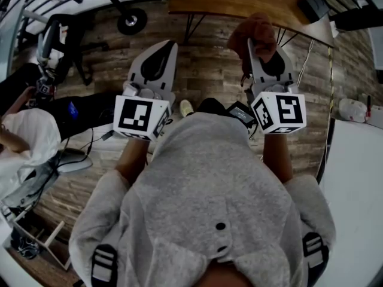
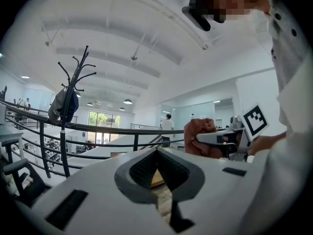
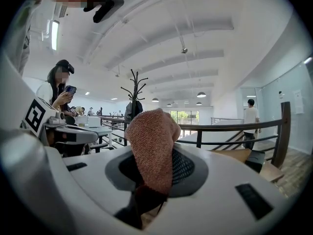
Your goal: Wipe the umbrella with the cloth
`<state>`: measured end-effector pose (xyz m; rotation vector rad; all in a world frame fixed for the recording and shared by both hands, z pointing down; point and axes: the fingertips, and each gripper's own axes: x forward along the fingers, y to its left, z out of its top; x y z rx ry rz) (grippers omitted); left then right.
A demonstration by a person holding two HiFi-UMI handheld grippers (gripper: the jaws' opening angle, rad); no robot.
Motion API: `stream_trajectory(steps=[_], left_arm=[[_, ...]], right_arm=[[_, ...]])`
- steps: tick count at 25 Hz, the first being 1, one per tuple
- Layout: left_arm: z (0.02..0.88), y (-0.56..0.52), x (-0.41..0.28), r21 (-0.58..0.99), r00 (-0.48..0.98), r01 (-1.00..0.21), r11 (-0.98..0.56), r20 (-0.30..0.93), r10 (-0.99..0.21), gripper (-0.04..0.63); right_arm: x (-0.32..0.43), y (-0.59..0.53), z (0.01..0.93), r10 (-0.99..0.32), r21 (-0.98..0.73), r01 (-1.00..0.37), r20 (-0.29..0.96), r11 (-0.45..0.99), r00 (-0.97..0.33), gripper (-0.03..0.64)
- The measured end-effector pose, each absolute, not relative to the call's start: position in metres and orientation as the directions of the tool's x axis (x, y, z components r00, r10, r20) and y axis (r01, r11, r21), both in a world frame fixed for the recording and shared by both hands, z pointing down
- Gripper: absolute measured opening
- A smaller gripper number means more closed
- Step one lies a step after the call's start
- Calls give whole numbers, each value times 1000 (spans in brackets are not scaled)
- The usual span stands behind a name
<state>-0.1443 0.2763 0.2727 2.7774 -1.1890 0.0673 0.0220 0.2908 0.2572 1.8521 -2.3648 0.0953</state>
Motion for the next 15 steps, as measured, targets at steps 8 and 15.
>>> stream_trajectory(steps=[8,15], left_arm=[[272,277,-137,105,705,-709,-697,82,-705,14],[273,271,-121,113,722,-691,-714,83,-687,12]], right_arm=[[23,292,255,-963,49,-971,145,236,-227,109],[39,283,255,-966,41,-974,141,224,-217,109]])
